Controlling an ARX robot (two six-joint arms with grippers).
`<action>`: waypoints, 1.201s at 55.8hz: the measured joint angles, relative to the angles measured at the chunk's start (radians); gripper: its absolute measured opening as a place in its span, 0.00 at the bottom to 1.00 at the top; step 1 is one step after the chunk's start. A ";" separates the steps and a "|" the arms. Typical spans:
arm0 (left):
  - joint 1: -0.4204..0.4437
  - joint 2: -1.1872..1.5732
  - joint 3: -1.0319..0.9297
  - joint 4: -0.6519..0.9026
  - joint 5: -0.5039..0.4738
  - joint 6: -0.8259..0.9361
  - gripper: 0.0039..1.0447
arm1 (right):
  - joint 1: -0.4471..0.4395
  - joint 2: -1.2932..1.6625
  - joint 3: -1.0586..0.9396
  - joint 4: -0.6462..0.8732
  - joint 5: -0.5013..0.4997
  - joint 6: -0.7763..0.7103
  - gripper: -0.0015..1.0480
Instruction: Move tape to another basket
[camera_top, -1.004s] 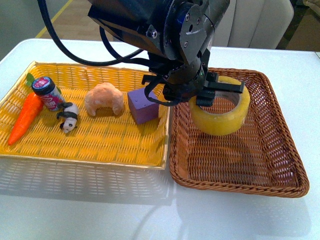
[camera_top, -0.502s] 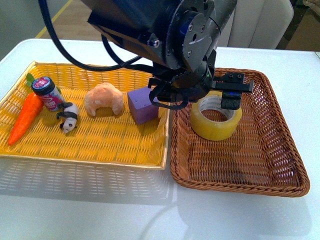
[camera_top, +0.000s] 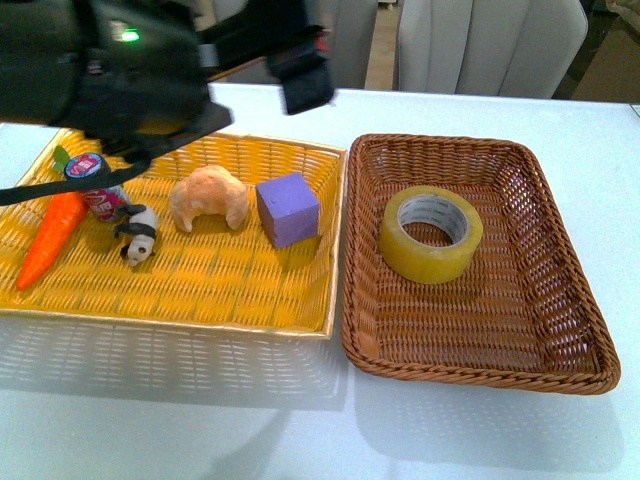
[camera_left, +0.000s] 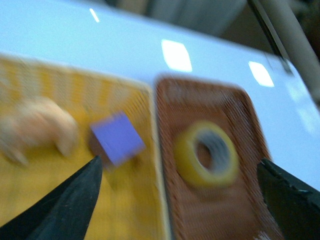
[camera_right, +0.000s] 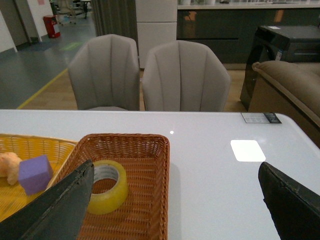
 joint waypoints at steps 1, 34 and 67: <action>-0.002 0.001 -0.015 0.045 -0.060 0.033 0.81 | 0.000 0.000 0.000 0.000 -0.003 0.000 0.91; 0.233 -0.483 -0.566 0.405 -0.151 0.365 0.01 | 0.000 0.000 0.000 0.000 0.000 0.000 0.91; 0.413 -0.985 -0.702 0.042 0.013 0.370 0.01 | 0.000 0.000 0.000 0.000 0.000 0.000 0.91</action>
